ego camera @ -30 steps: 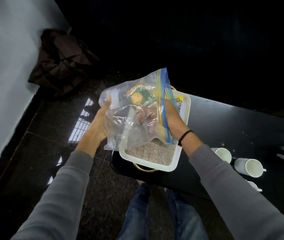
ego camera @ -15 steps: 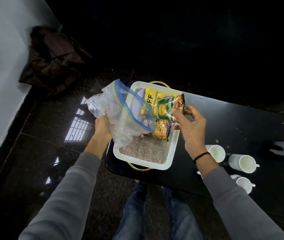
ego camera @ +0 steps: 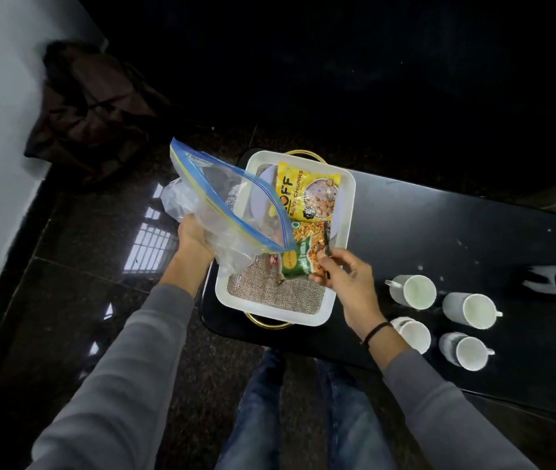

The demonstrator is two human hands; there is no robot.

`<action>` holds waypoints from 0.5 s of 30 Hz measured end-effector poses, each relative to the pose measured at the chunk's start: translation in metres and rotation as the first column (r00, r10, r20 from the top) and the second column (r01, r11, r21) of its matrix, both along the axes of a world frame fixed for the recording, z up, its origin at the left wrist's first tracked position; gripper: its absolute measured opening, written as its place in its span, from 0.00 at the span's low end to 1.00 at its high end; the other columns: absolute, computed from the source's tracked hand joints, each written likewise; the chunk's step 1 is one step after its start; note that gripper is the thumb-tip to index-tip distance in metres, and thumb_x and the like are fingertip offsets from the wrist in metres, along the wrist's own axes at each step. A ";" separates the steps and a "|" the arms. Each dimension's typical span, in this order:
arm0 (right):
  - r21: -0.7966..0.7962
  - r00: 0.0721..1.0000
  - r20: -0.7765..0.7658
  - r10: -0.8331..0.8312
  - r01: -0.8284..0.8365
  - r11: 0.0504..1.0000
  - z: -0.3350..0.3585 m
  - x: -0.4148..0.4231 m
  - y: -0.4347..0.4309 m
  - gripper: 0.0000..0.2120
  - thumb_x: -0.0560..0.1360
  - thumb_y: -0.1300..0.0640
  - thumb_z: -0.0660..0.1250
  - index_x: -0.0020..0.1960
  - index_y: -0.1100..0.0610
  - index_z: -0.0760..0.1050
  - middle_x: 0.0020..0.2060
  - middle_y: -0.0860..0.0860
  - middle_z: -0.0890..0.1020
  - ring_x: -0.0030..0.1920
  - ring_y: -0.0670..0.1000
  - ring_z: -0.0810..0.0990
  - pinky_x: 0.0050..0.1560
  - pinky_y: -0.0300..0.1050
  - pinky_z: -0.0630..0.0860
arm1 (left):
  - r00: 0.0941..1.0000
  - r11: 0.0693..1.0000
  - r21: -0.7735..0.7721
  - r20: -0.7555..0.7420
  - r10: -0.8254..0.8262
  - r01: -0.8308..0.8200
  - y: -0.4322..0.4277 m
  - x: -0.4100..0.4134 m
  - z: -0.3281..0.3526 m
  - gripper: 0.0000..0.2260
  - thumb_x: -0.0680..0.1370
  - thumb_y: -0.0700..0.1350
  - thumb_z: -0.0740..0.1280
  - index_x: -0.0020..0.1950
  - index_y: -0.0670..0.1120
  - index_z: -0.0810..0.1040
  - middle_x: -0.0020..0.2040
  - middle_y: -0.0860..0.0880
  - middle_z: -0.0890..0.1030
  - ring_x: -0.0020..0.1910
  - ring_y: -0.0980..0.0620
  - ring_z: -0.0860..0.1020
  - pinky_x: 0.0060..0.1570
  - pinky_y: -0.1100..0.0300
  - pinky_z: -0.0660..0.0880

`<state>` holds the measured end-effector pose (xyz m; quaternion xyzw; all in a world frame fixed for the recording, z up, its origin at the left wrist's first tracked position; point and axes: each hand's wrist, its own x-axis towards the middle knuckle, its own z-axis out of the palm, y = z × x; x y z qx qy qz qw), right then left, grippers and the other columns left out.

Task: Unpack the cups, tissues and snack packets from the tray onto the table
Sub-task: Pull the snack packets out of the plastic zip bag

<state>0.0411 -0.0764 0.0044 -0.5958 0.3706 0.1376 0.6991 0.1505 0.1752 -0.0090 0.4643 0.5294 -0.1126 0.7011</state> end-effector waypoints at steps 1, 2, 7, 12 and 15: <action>0.061 1.000 -0.029 0.012 -0.010 0.998 -0.003 -0.005 0.003 0.08 0.76 0.61 0.74 0.55 0.62 0.83 0.50 0.61 0.84 0.37 0.55 0.87 0.36 0.38 0.84 | 1.000 1.000 -0.010 0.006 -0.007 0.007 -0.001 0.000 0.000 0.14 0.85 0.46 0.53 0.45 0.47 0.73 0.44 0.46 0.76 0.41 0.49 0.76 0.46 0.55 0.74; 0.118 0.998 -0.062 0.024 -0.017 0.993 -0.005 -0.009 0.007 0.07 0.77 0.62 0.74 0.54 0.61 0.83 0.49 0.61 0.84 0.36 0.54 0.87 0.35 0.37 0.83 | 1.000 1.000 -0.018 0.016 -0.018 0.018 -0.001 0.000 -0.001 0.14 0.86 0.46 0.52 0.46 0.47 0.73 0.45 0.46 0.76 0.42 0.48 0.76 0.47 0.55 0.74; 0.240 0.960 -0.278 0.043 0.026 0.970 -0.022 -0.025 0.011 0.05 0.78 0.65 0.72 0.52 0.58 0.80 0.49 0.57 0.84 0.40 0.55 0.87 0.35 0.38 0.84 | 0.998 0.997 -0.049 0.032 -0.052 0.053 -0.006 -0.003 -0.005 0.09 0.86 0.44 0.53 0.57 0.46 0.73 0.57 0.43 0.75 0.48 0.45 0.76 0.50 0.53 0.73; 0.114 0.901 -0.413 0.131 -0.091 0.989 -0.040 -0.032 -0.001 0.04 0.78 0.63 0.72 0.49 0.58 0.78 0.57 0.62 0.82 0.53 0.60 0.83 0.53 0.55 0.85 | 0.994 0.993 -0.034 0.007 -0.113 0.113 -0.007 -0.003 -0.012 0.14 0.86 0.43 0.51 0.45 0.48 0.72 0.44 0.47 0.74 0.40 0.50 0.74 0.42 0.59 0.72; -0.289 0.841 -0.435 0.320 -0.468 0.835 -0.042 -0.032 -0.007 0.04 0.75 0.60 0.75 0.46 0.60 0.82 0.49 0.61 0.87 0.47 0.60 0.88 0.53 0.57 0.85 | 0.995 0.991 -0.107 0.068 -0.069 0.076 -0.012 -0.004 -0.009 0.10 0.85 0.42 0.54 0.56 0.45 0.75 0.54 0.43 0.76 0.51 0.44 0.76 0.59 0.50 0.75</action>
